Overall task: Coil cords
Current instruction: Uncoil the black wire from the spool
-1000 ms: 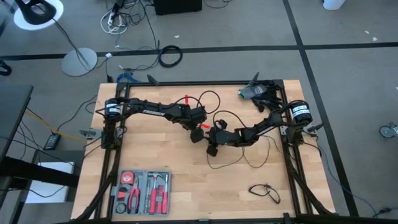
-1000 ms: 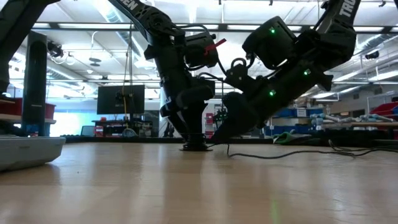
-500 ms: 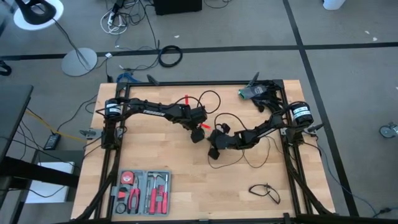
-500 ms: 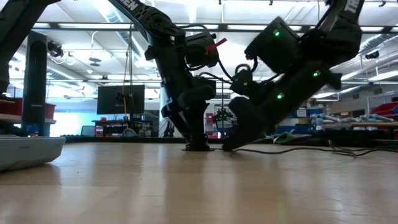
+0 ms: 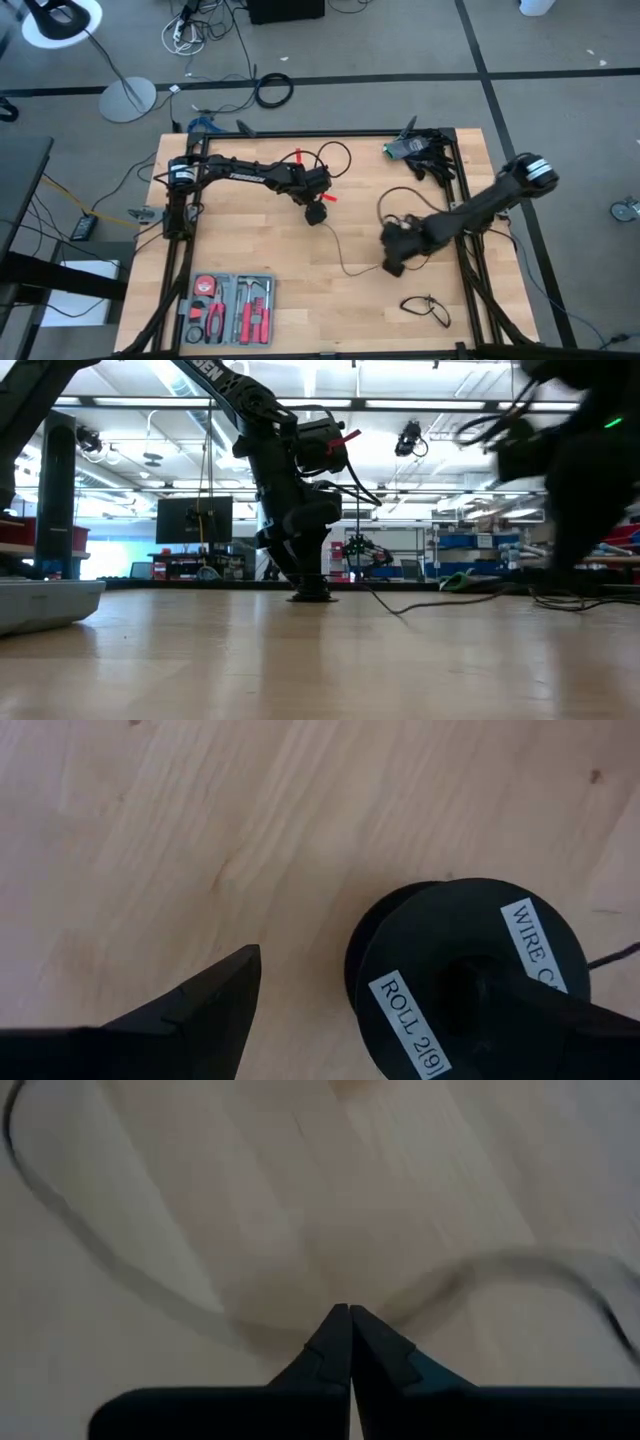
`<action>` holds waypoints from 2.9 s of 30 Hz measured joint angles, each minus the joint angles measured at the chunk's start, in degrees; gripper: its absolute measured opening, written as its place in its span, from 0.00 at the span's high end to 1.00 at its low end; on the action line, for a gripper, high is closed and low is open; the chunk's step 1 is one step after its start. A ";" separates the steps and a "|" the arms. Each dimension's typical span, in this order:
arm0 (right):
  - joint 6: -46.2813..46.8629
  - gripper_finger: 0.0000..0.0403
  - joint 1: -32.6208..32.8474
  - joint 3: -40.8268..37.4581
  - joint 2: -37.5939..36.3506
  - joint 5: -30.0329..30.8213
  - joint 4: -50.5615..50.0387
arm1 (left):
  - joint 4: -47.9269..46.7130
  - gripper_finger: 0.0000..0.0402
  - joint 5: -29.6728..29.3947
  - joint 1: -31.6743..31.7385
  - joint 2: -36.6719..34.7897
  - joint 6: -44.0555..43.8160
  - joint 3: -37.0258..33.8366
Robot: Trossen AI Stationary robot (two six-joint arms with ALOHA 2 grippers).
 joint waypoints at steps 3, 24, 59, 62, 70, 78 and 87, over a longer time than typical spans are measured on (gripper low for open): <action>8.01 1.00 4.13 -0.02 -4.94 3.96 -7.01 | 0.35 0.23 0.28 0.04 0.00 0.00 -0.04; -25.32 0.61 -9.51 0.07 13.79 16.20 48.05 | 1.12 0.23 1.40 0.04 0.02 -1.09 -0.11; 0.07 1.00 0.95 0.22 0.36 -6.34 1.50 | 1.35 0.23 6.01 2.27 -0.04 -2.00 0.12; 5.18 1.00 3.94 0.06 -3.31 -9.18 -4.67 | 0.74 0.23 6.02 2.32 -0.04 -2.13 0.08; 14.82 1.00 10.43 0.12 -6.06 -17.96 -10.17 | -4.96 0.23 5.81 3.17 0.12 -2.89 3.16; 28.31 1.00 17.77 0.03 -5.93 -18.36 -23.80 | -7.74 0.23 4.14 4.39 0.09 -2.50 4.85; 22.80 0.88 16.77 0.03 -5.91 9.49 -11.83 | -9.35 0.23 4.03 4.28 0.20 -2.15 4.68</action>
